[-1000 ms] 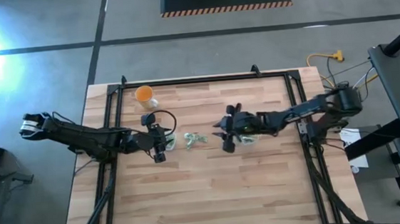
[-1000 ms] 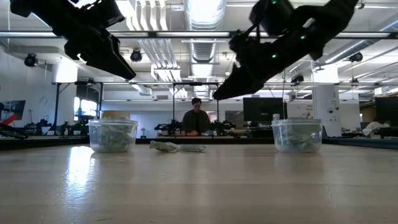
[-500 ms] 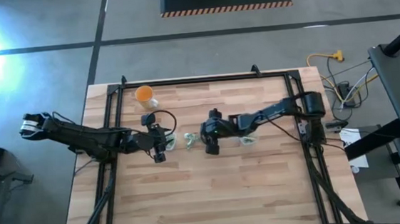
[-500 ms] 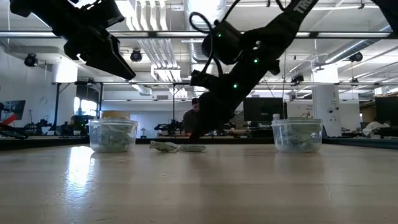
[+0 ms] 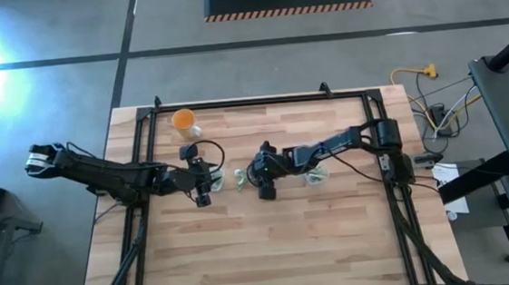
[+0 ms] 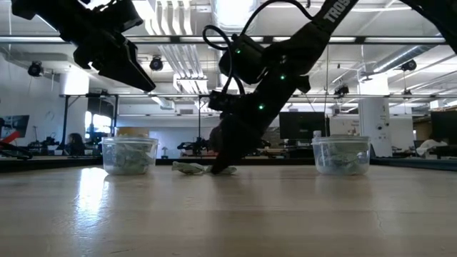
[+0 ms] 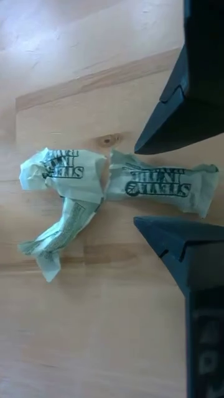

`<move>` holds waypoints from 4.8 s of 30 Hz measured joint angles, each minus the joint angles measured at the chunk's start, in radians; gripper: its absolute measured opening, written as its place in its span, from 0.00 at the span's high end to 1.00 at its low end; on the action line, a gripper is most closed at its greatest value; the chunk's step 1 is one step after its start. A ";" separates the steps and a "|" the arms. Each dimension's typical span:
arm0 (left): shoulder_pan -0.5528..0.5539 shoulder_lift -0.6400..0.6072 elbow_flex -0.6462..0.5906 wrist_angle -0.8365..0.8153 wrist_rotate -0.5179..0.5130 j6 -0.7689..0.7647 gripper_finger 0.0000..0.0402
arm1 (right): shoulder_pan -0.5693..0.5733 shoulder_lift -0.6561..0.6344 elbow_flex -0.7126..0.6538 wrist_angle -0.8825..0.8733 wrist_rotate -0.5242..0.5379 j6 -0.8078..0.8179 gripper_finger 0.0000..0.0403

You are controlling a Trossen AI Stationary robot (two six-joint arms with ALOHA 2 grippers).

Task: Pick and place Stevia / Truvia into bins
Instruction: Put the stevia packet into the right transparent container, then put the stevia packet into the left transparent container

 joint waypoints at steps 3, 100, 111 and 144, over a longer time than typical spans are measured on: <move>0.000 0.000 0.000 0.000 0.000 0.000 0.59 | 0.000 -0.007 -0.002 -0.012 -0.001 -0.001 0.64; 0.081 0.407 0.164 0.094 0.214 0.099 0.59 | 0.027 -0.911 -0.496 -0.401 0.030 0.162 0.78; 0.155 0.647 0.433 -0.209 0.266 0.099 0.59 | 0.034 -0.911 -0.496 -0.402 0.029 0.142 0.82; 0.198 0.750 0.463 -0.269 0.399 0.100 0.94 | 0.034 -0.911 -0.497 -0.401 0.029 0.142 0.81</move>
